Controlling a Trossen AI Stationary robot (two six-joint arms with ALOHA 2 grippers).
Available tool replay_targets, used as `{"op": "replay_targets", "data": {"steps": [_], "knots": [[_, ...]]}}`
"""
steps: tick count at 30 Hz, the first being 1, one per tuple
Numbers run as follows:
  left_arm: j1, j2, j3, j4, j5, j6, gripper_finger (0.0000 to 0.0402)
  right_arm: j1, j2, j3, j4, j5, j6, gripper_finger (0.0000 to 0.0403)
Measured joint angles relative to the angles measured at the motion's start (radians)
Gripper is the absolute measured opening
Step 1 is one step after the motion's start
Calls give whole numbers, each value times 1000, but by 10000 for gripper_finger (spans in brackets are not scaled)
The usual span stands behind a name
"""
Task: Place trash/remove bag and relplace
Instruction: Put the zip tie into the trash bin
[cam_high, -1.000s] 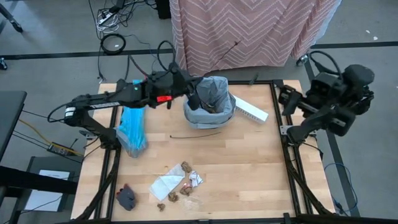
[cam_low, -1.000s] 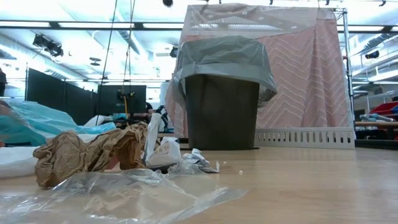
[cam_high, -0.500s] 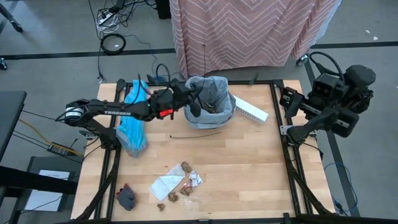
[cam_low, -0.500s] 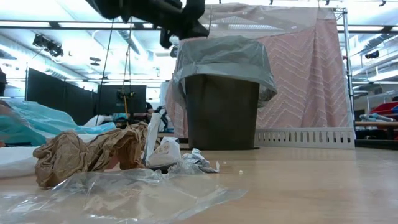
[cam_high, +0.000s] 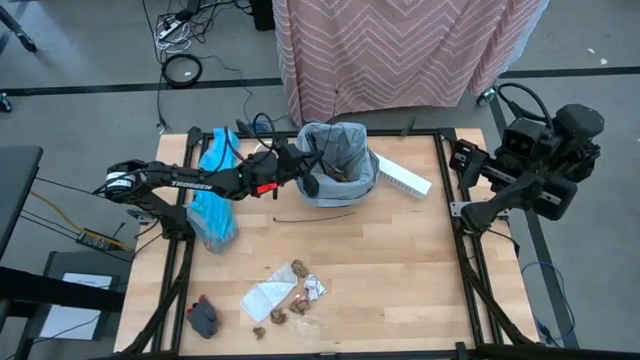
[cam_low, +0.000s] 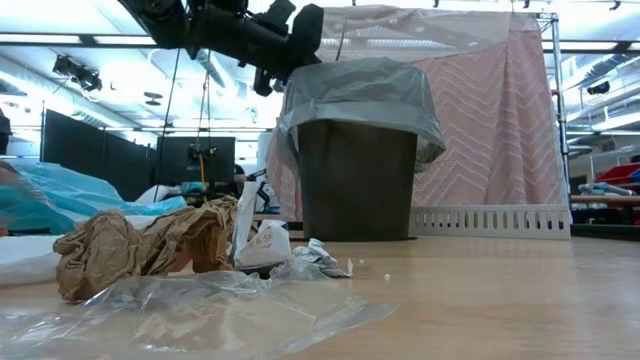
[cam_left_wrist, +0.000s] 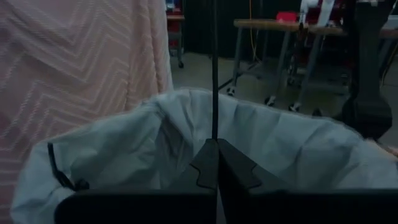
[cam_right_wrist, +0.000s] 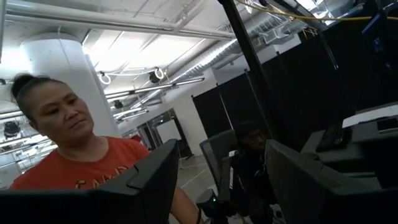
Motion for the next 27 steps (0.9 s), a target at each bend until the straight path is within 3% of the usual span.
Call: {"op": "replay_targets", "data": {"steps": [27], "knots": [[0,-1,1,-9,149,51,26,0,2,0,2,-1,-7,229]]}}
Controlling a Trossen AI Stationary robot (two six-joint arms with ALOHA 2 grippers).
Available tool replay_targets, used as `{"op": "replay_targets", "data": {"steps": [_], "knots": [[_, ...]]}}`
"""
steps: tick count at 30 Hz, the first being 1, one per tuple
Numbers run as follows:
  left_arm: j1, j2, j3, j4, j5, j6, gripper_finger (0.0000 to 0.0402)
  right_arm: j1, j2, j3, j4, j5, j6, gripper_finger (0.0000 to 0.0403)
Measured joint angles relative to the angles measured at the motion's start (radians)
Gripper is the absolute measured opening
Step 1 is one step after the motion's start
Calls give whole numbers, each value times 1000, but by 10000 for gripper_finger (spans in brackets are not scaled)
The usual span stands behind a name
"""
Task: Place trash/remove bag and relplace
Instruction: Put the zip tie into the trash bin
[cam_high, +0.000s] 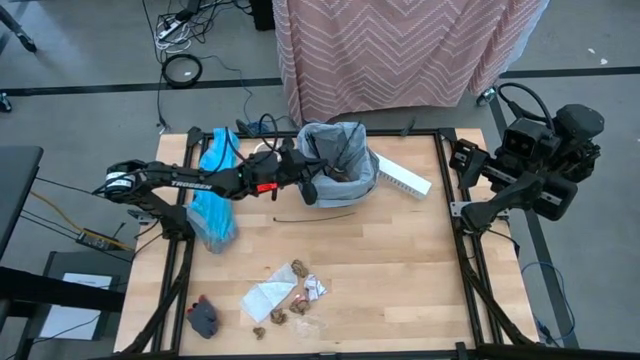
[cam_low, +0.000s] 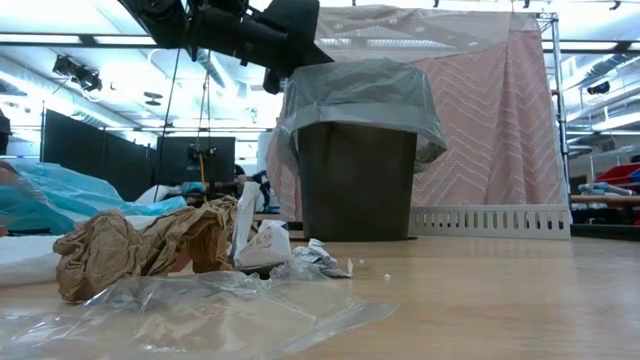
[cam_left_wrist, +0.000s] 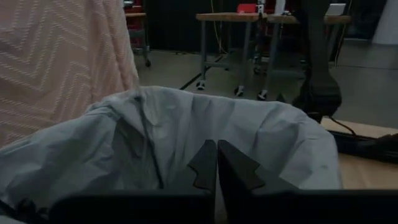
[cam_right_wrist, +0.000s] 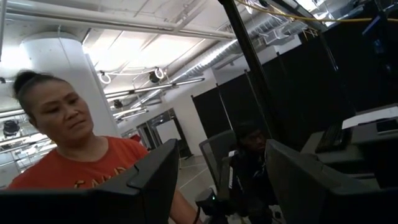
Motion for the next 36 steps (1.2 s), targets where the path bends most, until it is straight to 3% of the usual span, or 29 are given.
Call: {"op": "replay_targets", "data": {"steps": [4,8,10,16,21,24,29,36], "knots": [[-1,-15,43,24,-12,-83,31,0,0,0,-3,0,0,229],[-5,-98,140,-14,136,-89,31,0,0,0,-15,-1,8,229],[-17,-148,199,-181,173,-63,31,0,1,0,-22,-1,8,229],[-63,-187,365,-896,158,32,31,0,3,0,-74,-1,0,229],[-68,-163,353,-1300,227,33,46,0,25,0,-96,0,-13,229],[-57,-148,288,-1344,246,90,65,0,40,0,-109,-1,-35,231],[-39,-70,158,-1255,360,131,107,-1,64,0,-115,0,-45,237],[-38,75,58,-1209,348,193,166,-1,87,0,-118,0,-19,245]]}}
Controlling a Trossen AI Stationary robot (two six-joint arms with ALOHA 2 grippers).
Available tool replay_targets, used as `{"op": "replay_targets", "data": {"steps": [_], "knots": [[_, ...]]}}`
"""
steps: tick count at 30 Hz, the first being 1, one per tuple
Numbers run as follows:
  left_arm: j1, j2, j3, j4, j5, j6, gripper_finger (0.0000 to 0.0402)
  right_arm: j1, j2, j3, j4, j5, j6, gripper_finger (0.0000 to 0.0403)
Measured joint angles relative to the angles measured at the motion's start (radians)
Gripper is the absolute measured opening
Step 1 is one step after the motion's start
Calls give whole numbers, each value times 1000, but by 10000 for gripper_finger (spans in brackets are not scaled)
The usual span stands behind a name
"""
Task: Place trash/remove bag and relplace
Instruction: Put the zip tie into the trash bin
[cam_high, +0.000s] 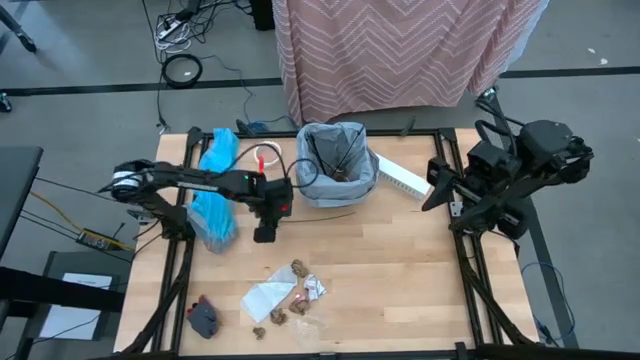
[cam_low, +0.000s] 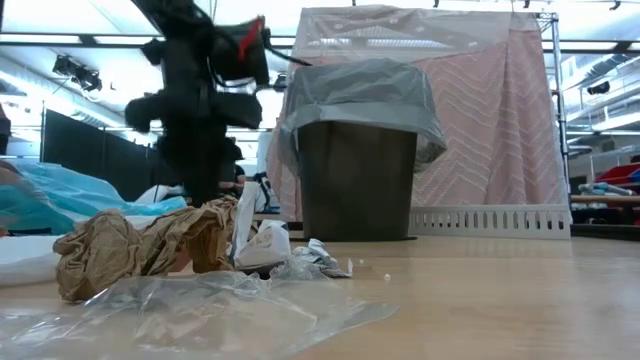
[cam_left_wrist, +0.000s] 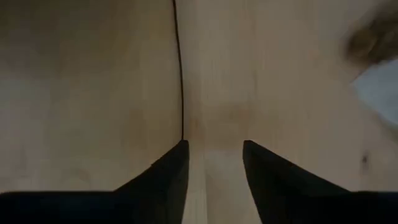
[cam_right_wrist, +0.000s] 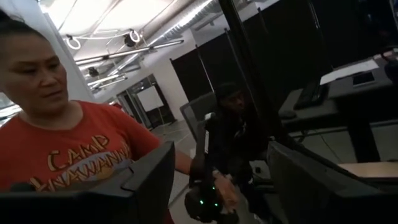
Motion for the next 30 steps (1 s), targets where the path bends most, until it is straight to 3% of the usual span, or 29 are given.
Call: {"op": "replay_targets", "data": {"steps": [6,11,14,19,25,30], "knots": [[0,111,-12,97,-86,66,195,0,4,0,5,27,36,247],[-1,194,-4,131,-141,87,194,0,4,0,13,31,104,247],[-1,218,0,113,-130,73,158,0,4,0,25,31,129,246],[-4,219,8,85,-94,48,22,0,4,0,28,27,133,237],[-28,215,115,-51,-92,-79,4,0,4,0,29,26,117,230],[-87,182,280,-195,5,-128,2,0,4,0,29,7,78,229]]}}
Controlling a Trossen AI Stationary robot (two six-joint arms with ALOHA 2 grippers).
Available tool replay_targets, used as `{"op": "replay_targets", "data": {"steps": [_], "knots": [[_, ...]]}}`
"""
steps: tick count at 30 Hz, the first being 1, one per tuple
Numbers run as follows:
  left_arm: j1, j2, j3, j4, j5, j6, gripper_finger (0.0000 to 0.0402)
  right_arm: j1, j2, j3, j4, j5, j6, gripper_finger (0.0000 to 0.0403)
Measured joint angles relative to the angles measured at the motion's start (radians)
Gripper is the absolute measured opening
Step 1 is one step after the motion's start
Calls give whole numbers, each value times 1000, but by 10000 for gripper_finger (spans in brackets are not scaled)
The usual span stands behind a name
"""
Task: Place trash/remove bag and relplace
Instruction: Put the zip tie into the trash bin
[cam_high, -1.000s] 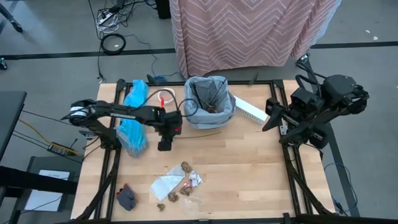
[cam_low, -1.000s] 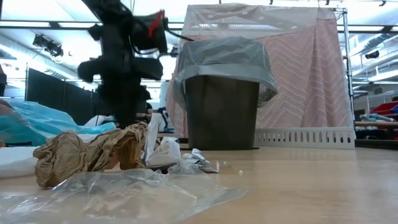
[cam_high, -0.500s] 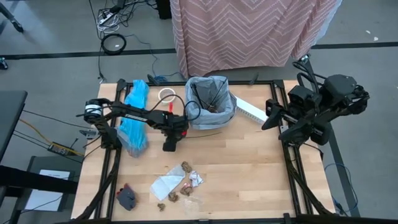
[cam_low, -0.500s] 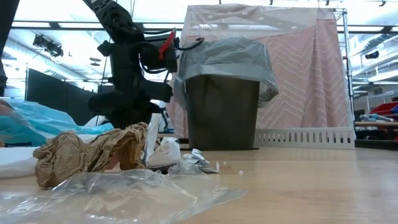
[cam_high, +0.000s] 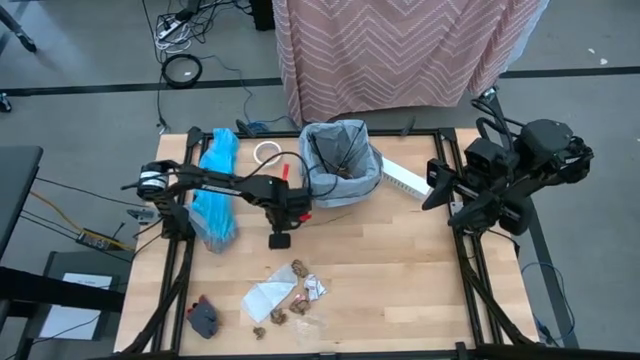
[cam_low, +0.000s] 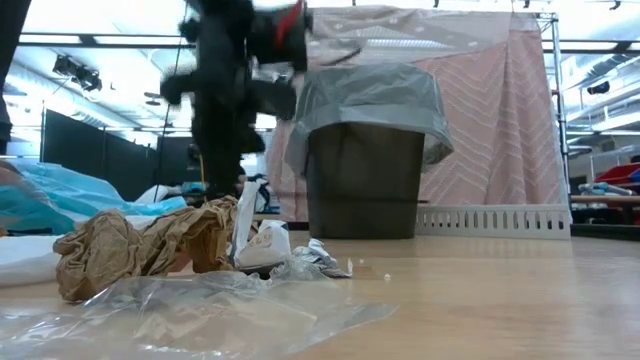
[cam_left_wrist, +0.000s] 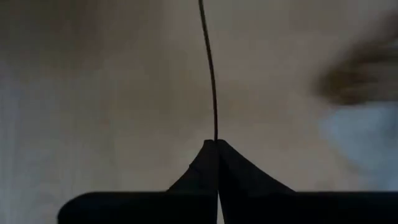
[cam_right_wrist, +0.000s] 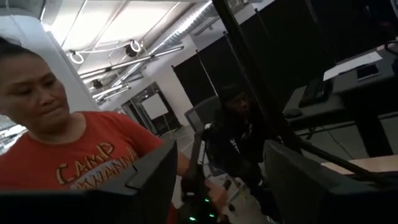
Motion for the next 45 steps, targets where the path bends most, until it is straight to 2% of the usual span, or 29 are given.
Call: {"op": "replay_targets", "data": {"steps": [9,14,18,23,25,28,30,35,39,45], "knots": [[-89,-29,364,-238,48,-26,1,0,0,0,-2,-30,-54,228],[-99,-29,582,-244,26,-17,1,0,0,0,-1,-38,-68,228],[-91,-30,731,-196,-96,-12,1,6,0,0,-1,-41,-68,228],[-64,-31,824,-74,-406,43,0,7,0,0,-1,-44,-69,228],[-37,-32,825,-11,-464,72,0,7,0,0,-1,-44,-69,228],[18,-29,807,55,-469,73,0,7,0,0,-1,-44,-69,228],[55,-29,759,171,-470,69,0,13,0,0,-1,-55,-69,228],[127,-29,599,468,-439,56,0,32,0,0,-1,-61,-69,228],[171,-28,436,663,-396,-15,0,52,1,0,-1,-61,-68,228],[196,-28,196,980,-388,-122,0,79,2,0,-1,-59,-68,228]]}}
